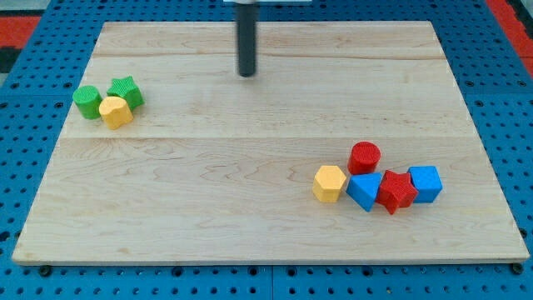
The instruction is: Push the green star and yellow heart downwards
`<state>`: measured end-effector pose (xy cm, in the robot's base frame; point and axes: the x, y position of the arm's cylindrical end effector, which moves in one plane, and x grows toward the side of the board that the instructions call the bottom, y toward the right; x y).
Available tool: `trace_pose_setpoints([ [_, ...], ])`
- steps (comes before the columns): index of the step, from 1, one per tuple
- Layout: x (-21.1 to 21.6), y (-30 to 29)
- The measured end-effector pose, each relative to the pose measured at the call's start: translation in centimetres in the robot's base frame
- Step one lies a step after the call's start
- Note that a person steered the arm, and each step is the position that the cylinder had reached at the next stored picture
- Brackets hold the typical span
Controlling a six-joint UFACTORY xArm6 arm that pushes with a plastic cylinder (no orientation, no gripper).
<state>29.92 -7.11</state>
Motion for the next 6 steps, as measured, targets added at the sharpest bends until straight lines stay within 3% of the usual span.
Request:
trace_pose_setpoints([
  [1,-0.6,-9.8],
  [2,1.3,-14.5],
  [6,9.7,-15.5],
])
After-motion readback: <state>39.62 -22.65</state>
